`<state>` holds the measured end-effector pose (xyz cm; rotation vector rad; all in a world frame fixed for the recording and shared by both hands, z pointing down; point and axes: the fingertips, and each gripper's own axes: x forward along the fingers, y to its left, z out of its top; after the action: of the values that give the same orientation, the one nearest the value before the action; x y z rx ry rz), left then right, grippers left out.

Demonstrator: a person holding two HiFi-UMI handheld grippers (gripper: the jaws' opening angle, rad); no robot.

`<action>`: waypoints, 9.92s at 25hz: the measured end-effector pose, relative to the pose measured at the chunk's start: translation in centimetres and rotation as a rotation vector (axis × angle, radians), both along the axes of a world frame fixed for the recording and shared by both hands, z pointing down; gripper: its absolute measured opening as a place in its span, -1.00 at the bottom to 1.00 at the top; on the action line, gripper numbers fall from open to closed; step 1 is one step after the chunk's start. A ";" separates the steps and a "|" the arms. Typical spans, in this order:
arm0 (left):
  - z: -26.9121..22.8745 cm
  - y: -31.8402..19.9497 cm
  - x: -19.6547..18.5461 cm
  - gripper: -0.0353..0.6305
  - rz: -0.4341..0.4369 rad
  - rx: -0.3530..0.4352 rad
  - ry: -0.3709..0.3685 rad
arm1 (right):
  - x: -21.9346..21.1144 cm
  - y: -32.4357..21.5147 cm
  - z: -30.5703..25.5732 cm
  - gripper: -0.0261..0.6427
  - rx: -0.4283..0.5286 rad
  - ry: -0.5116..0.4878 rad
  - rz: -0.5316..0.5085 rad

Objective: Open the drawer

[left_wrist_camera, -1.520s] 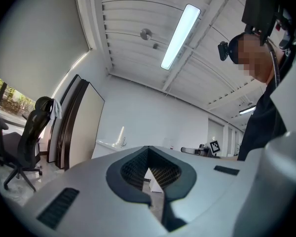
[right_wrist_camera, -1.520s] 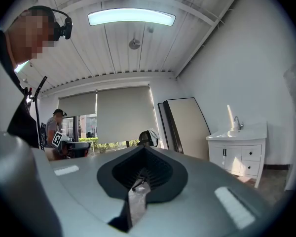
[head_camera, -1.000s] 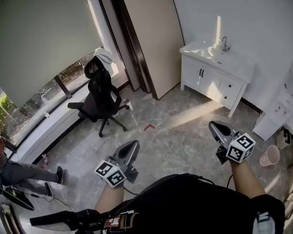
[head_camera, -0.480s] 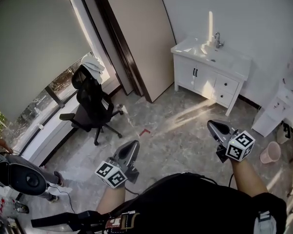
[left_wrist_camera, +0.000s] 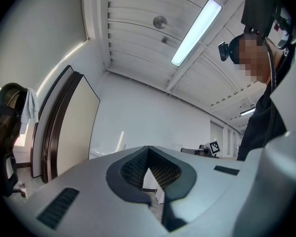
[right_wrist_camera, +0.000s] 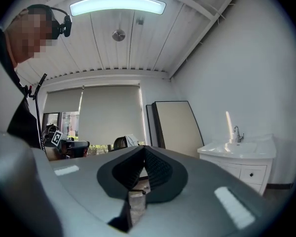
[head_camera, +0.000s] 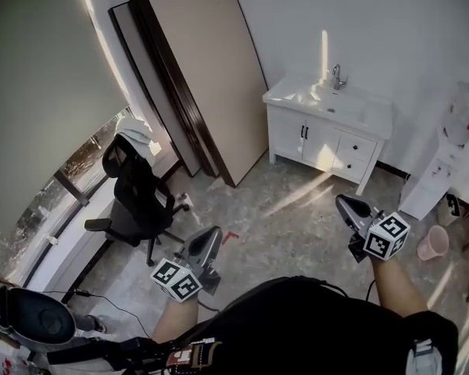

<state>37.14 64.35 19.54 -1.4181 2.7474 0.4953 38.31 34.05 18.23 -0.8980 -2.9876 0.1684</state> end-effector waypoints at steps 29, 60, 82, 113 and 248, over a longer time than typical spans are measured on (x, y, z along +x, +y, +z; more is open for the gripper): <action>1.7 2.0 -27.2 -0.92 -0.054 -0.002 0.061 | -29.7 2.4 2.2 -0.92 -0.022 0.066 -0.059; 1.0 -9.6 -60.4 -0.92 0.139 0.011 0.078 | -58.2 -7.5 0.6 -0.92 0.009 0.066 0.091; 2.3 -10.5 -81.0 -0.92 0.207 -0.030 0.087 | -77.1 -7.9 3.1 -0.92 -0.032 0.086 0.151; 2.1 -38.0 -105.3 -0.92 0.355 -0.017 0.104 | -99.2 -32.0 4.5 -0.92 -0.011 0.123 0.230; 46.4 -89.1 -66.7 -0.92 1.774 -0.864 0.181 | -63.7 -68.9 57.9 -0.91 -0.546 0.411 1.349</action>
<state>-29.51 -24.75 65.95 -3.6775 0.8209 -0.8002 -25.36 -34.83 76.13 1.1483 -2.5619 1.0011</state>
